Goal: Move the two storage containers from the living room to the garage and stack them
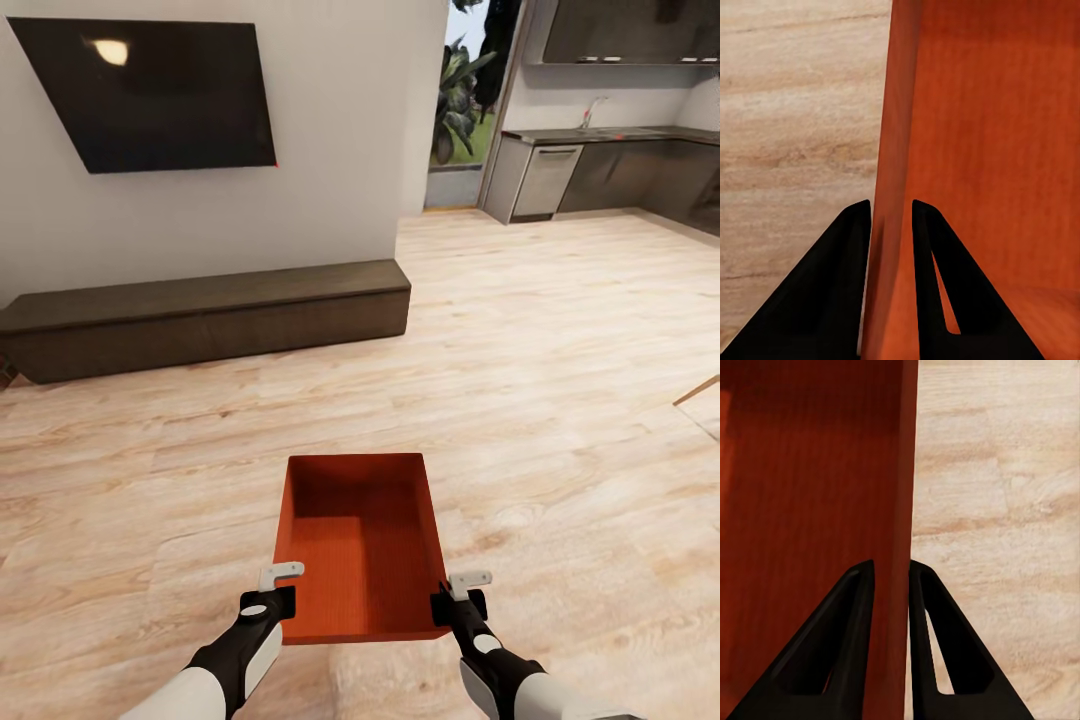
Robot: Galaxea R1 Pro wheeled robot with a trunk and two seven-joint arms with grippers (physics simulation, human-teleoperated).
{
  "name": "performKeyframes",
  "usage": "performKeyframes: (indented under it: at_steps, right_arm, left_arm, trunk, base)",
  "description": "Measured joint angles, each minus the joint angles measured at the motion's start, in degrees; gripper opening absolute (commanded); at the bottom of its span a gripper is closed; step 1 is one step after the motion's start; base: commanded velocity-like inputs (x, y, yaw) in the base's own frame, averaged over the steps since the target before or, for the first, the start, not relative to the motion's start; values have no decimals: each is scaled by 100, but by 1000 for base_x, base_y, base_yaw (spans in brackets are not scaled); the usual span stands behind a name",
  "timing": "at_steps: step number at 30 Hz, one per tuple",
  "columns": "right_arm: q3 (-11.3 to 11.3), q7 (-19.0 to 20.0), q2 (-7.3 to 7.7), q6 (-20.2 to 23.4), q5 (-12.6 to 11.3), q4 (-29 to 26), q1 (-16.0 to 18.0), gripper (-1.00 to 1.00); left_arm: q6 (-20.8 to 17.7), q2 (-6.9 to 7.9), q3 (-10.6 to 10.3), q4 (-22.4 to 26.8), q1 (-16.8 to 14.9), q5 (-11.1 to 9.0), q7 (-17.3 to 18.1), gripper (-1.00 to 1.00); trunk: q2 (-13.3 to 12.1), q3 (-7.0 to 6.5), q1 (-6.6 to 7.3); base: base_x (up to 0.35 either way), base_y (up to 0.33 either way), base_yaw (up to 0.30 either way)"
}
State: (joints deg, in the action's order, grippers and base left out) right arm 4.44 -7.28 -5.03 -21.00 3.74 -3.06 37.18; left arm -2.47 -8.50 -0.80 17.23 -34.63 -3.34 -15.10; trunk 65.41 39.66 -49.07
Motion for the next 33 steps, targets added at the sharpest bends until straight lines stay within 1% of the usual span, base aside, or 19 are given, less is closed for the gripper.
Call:
performKeyframes:
  at_steps: [29, 33]
  right_arm:
    - [6, -10, -6, 2, 1, 0, 1, -100]
    - [4, -8, -5, 2, 0, 1, -1, -100]
  left_arm:
    - [0, 8, -1, 0, 0, -1, 12, -100]
    - [0, 6, -4, -2, 1, -8, 7, -100]
  trunk:
    - [0, -267, 0]
    - [159, -232, -87]
  base:
    - [0, 0, 0]
    - [0, 0, 0]
